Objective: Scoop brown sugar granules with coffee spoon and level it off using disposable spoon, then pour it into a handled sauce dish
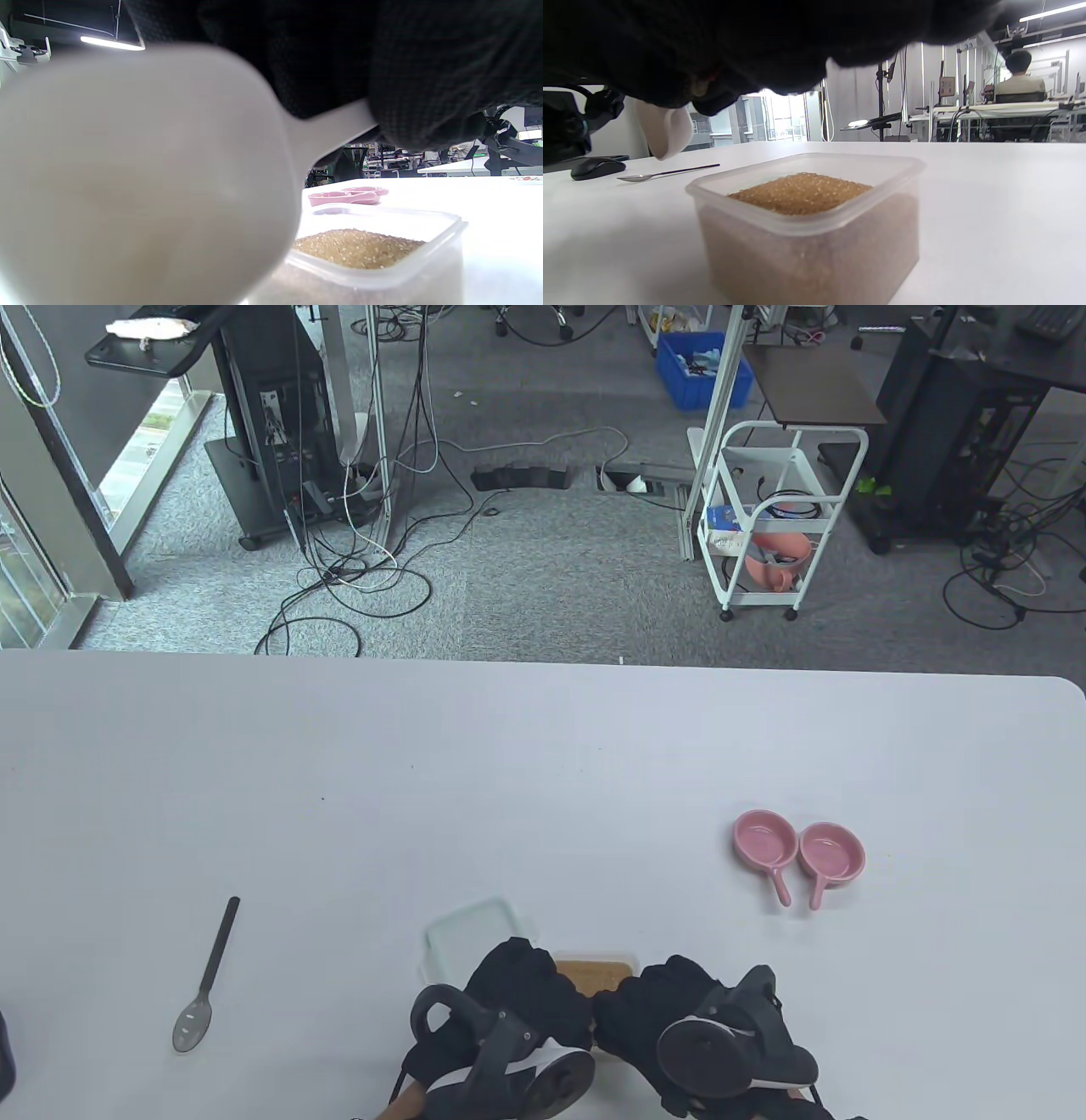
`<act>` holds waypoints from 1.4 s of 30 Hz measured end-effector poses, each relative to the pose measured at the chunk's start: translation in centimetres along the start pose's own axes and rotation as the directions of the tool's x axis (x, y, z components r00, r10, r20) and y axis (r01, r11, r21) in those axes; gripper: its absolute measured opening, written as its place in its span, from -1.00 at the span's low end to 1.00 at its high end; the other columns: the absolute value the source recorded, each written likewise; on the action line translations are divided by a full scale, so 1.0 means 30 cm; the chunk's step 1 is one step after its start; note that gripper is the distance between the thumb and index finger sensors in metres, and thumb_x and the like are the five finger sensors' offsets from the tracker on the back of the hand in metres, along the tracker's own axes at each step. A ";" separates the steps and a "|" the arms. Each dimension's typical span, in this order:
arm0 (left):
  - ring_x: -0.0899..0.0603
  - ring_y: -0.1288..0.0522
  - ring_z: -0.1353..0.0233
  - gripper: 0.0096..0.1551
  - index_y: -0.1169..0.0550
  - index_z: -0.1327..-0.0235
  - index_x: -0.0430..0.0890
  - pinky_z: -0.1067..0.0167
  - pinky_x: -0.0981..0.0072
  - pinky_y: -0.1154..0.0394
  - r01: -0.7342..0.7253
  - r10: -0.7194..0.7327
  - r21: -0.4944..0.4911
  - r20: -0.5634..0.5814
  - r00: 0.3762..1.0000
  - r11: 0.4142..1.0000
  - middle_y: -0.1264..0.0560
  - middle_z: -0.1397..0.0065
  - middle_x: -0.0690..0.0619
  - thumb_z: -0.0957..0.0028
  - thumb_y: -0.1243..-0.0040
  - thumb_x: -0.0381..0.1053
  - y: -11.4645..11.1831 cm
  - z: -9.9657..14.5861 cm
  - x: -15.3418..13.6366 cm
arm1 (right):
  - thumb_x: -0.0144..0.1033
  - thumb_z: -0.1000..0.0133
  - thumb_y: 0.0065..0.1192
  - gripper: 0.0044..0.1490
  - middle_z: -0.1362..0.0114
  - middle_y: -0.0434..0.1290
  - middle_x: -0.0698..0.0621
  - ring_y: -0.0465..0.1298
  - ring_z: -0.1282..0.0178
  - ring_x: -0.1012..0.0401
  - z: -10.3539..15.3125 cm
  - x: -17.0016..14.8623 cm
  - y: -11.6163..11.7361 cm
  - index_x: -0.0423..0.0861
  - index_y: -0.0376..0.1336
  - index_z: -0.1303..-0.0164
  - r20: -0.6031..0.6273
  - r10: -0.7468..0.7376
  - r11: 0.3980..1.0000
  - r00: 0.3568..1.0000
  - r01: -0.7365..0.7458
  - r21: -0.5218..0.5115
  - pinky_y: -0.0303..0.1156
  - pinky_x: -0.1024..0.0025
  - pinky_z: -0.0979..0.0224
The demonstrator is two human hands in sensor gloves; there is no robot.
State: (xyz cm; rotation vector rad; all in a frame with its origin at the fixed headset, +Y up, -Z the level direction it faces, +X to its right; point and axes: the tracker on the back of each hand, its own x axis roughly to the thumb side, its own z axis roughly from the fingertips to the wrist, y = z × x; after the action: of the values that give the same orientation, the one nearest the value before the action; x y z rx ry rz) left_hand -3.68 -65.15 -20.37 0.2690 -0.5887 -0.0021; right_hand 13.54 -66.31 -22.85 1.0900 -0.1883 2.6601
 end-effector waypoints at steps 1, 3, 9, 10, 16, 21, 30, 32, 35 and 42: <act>0.08 -0.69 -0.27 -0.62 -0.76 0.20 0.34 -0.50 0.05 -0.44 -0.009 0.009 0.002 -0.005 1.000 1.000 -0.75 -0.05 0.38 0.26 -0.48 0.38 0.001 0.001 -0.002 | -0.07 0.01 0.37 -0.48 0.20 0.63 0.00 0.57 0.46 0.15 0.002 -0.005 -0.003 -0.09 0.52 -0.05 0.003 -0.012 1.000 1.000 0.012 -0.012 0.47 0.05 -0.05; 0.08 -0.65 -0.36 -0.60 -0.72 0.12 0.36 -0.54 0.02 -0.40 -0.021 0.021 0.016 -0.018 1.000 1.000 -0.72 -0.12 0.40 0.23 -0.44 0.39 0.007 0.003 -0.011 | -0.07 0.01 0.36 -0.49 0.24 0.64 0.01 0.56 0.51 0.17 0.006 -0.018 -0.015 -0.07 0.53 -0.04 -0.006 -0.037 0.999 0.999 0.037 -0.034 0.49 0.07 0.00; -0.09 -0.30 -0.75 0.12 -0.25 -0.59 0.27 -0.68 -0.12 -0.18 -0.130 0.141 0.111 -0.097 0.985 0.985 -0.25 -0.70 0.28 0.29 -0.33 0.56 0.060 0.030 -0.101 | -0.08 0.00 0.38 -0.50 0.29 0.65 0.03 0.55 0.57 0.18 0.055 -0.124 -0.120 -0.02 0.56 -0.05 -0.101 -0.136 0.980 0.985 0.119 -0.162 0.50 0.08 0.06; -0.11 -0.26 -0.77 0.19 -0.19 -0.63 0.24 -0.69 -0.13 -0.15 -0.164 0.174 0.100 -0.106 0.979 0.981 -0.18 -0.73 0.25 0.31 -0.31 0.59 0.060 0.032 -0.118 | -0.08 0.00 0.38 -0.51 0.30 0.65 0.03 0.54 0.57 0.18 0.063 -0.142 -0.135 -0.02 0.56 -0.06 -0.117 -0.151 0.975 0.982 0.129 -0.179 0.50 0.08 0.06; -0.20 -0.12 -0.82 0.40 -0.06 -0.69 0.11 -0.68 -0.20 -0.07 -0.306 0.290 -0.104 -0.148 0.946 0.946 -0.02 -0.79 0.10 0.39 -0.27 0.67 -0.037 0.011 -0.189 | -0.09 0.00 0.40 -0.50 0.33 0.65 0.03 0.53 0.60 0.17 0.104 -0.222 -0.199 -0.04 0.57 -0.06 -0.177 -0.198 0.966 0.964 0.162 -0.200 0.50 0.08 0.09; -0.23 -0.09 -0.82 0.47 -0.03 -0.69 0.06 -0.67 -0.21 -0.05 -0.360 0.324 -0.258 -0.172 0.930 0.896 0.01 -0.78 0.05 0.43 -0.27 0.69 -0.142 -0.015 -0.194 | -0.10 0.01 0.43 -0.50 0.36 0.66 0.03 0.53 0.64 0.18 0.110 -0.226 -0.218 -0.07 0.58 -0.05 -0.197 -0.122 0.988 0.973 0.099 -0.119 0.51 0.08 0.13; -0.23 -0.07 -0.82 0.48 0.01 -0.69 0.06 -0.68 -0.21 -0.04 -0.363 0.316 -0.380 -0.182 0.931 0.851 0.05 -0.79 0.04 0.42 -0.29 0.68 -0.247 -0.044 -0.155 | -0.11 0.01 0.45 -0.50 0.39 0.67 0.04 0.53 0.67 0.18 0.088 -0.142 -0.190 -0.08 0.59 -0.04 -0.190 0.119 0.992 0.975 -0.109 0.061 0.52 0.09 0.16; -0.22 -0.09 -0.82 0.47 0.00 -0.69 0.07 -0.68 -0.21 -0.04 -0.367 0.320 -0.389 -0.180 0.930 0.845 0.03 -0.79 0.05 0.42 -0.30 0.67 -0.252 -0.047 -0.152 | -0.11 0.02 0.46 -0.50 0.39 0.67 0.04 0.54 0.67 0.18 0.084 -0.122 -0.182 -0.09 0.59 -0.04 -0.182 0.170 0.985 0.969 -0.159 0.070 0.53 0.09 0.16; -0.21 -0.13 -0.80 0.41 -0.05 -0.68 0.07 -0.67 -0.19 -0.06 -0.388 0.343 -0.389 -0.184 0.921 0.835 -0.04 -0.78 0.06 0.39 -0.34 0.61 -0.251 -0.048 -0.151 | -0.12 0.02 0.47 -0.50 0.41 0.68 0.04 0.54 0.68 0.18 0.076 -0.095 -0.167 -0.09 0.60 -0.03 -0.166 0.247 0.968 0.955 -0.237 0.079 0.53 0.09 0.17; -0.21 -0.16 -0.79 0.40 -0.06 -0.68 0.05 -0.67 -0.18 -0.08 -0.413 0.363 -0.378 -0.198 0.911 0.829 -0.05 -0.78 0.05 0.38 -0.37 0.58 -0.257 -0.048 -0.149 | -0.11 0.04 0.50 -0.50 0.44 0.69 0.05 0.55 0.73 0.21 0.065 -0.027 -0.132 -0.11 0.61 0.00 -0.146 0.388 0.921 0.910 -0.377 0.102 0.56 0.13 0.22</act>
State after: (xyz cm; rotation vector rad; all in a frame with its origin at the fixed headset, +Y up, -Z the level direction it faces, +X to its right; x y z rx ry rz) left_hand -6.03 -71.88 -25.90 -0.2693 -0.5017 0.2815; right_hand 16.55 -63.10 -21.95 0.9257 -0.3047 3.1137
